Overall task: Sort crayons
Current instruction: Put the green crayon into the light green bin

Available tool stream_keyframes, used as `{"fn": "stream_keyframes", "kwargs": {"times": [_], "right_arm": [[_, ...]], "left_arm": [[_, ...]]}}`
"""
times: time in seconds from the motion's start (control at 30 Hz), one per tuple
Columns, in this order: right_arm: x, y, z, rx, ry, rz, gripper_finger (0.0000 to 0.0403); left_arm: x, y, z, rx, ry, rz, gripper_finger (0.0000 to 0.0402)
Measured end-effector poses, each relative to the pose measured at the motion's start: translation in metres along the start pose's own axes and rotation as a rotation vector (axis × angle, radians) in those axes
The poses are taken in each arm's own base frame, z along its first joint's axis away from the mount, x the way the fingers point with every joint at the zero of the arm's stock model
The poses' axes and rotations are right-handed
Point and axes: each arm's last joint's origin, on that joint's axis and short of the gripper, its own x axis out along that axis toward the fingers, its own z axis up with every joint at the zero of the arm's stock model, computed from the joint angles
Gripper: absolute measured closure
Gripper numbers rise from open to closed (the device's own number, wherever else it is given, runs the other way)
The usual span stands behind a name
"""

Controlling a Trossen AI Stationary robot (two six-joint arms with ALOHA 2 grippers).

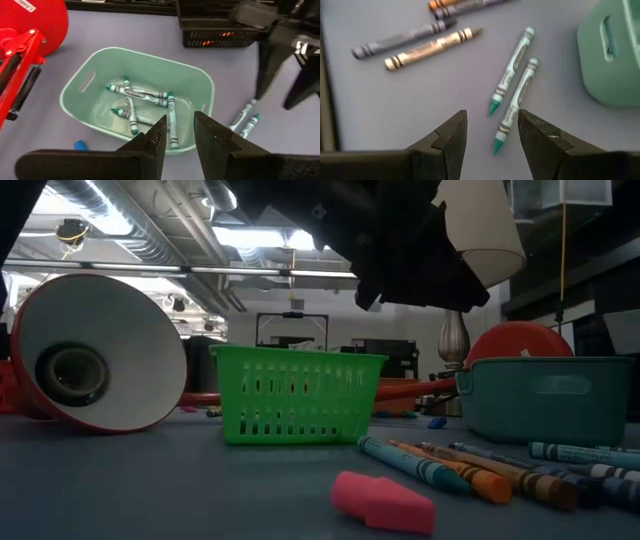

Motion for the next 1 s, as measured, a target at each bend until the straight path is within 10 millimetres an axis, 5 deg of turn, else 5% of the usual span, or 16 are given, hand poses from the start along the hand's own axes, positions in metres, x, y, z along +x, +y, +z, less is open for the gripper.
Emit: {"fn": "stream_keyframes", "kwargs": {"times": [1.0], "right_arm": [[0.020, -0.001, -0.014, -0.051, 0.087, -0.075, 0.0228]], "left_arm": [[-0.021, -0.084, -0.022, 0.102, 0.043, -0.244, 0.0319]]}}
